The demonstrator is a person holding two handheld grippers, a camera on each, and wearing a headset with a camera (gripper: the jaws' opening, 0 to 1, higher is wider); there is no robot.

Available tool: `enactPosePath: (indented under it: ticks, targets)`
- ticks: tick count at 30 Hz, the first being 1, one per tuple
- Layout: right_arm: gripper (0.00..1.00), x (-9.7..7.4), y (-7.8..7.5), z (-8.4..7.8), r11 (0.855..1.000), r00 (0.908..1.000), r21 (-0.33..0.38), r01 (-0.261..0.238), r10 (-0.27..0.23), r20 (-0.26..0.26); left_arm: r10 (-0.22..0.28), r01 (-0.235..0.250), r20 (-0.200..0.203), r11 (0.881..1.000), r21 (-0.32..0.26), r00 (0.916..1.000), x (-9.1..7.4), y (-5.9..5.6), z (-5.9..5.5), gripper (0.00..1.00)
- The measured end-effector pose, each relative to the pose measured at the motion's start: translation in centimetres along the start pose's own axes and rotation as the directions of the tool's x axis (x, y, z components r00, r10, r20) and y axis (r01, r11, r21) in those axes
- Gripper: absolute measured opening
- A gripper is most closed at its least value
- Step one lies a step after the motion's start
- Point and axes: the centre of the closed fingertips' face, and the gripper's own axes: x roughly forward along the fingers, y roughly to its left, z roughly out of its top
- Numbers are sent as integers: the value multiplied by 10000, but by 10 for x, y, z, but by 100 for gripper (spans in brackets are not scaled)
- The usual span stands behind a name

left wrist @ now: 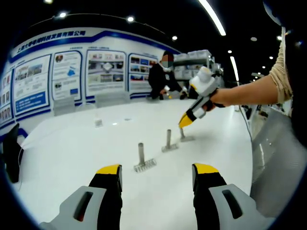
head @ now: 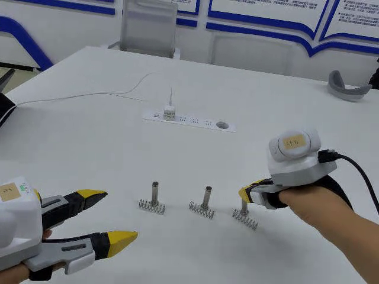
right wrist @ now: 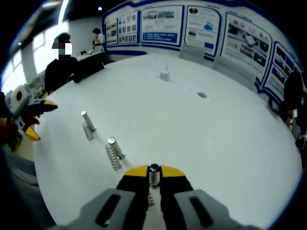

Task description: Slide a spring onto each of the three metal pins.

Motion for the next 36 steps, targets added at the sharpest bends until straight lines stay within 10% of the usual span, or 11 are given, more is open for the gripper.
enactPosePath:
  ticks: [36]
  targets:
    - [10, -9, 7, -7, 9994, 9991, 323, -92, 79, 412, -670, 676, -201, 9973, 290, 9975, 2, -27, 4, 60]
